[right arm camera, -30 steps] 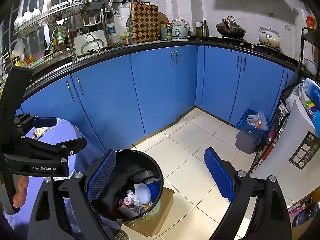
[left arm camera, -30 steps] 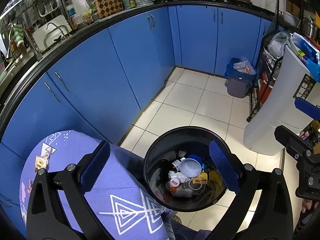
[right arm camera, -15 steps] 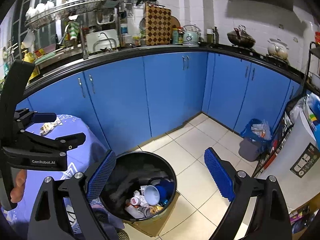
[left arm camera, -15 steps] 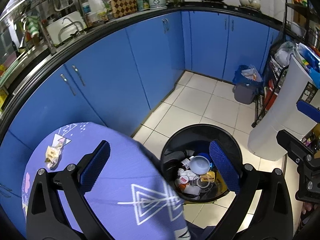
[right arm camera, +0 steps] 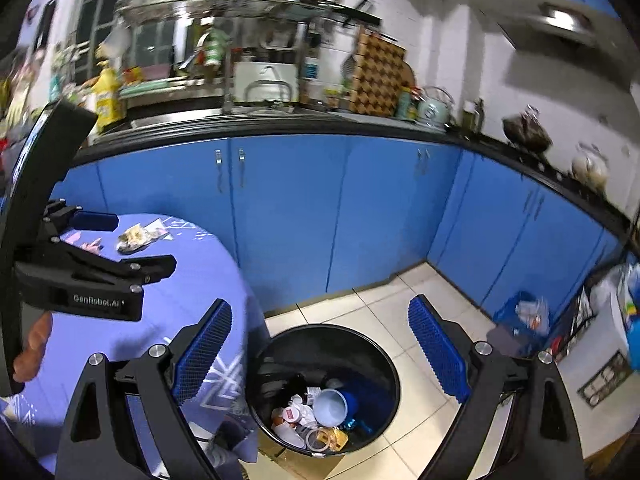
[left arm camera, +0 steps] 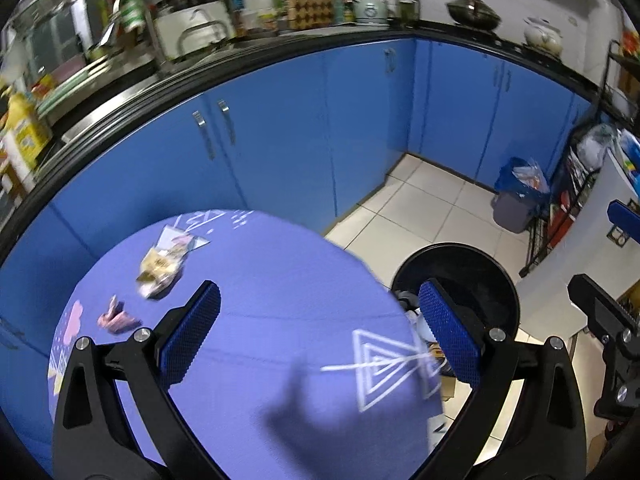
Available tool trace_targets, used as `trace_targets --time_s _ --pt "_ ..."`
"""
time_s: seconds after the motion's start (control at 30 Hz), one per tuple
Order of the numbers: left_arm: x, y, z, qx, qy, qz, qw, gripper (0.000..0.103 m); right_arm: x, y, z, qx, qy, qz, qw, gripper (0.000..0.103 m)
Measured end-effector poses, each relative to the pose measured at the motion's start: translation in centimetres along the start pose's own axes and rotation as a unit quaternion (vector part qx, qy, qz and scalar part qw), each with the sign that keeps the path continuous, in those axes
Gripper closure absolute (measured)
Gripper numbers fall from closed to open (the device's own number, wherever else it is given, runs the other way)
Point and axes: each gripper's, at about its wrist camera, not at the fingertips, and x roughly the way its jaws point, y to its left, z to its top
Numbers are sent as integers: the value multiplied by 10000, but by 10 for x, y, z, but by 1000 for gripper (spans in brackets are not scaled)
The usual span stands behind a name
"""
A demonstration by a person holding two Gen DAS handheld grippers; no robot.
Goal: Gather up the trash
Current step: 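Move both tools back over the table toward the pink cloth and snack bag, then grasp the pink cloth with the left tool while the right tool grasps the yellow snack bag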
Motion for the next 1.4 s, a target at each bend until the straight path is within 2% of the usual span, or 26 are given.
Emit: trace_targets --time_s 0.43,0.83,1.13,1.4 --pt "-17 97 -42 -661 44 351 9972 5 16 77 20 -497 167 468 9975 15" --pt "-19 162 -66 -1071 117 555 9926 5 39 132 41 -754 234 779 9938 15" --pt "-3 201 -83 -1316 264 653 9888 5 66 165 52 -817 230 1074 9906 15" --pt "29 236 -97 -1628 552 705 9826 5 101 194 52 -913 437 1276 9866 15"
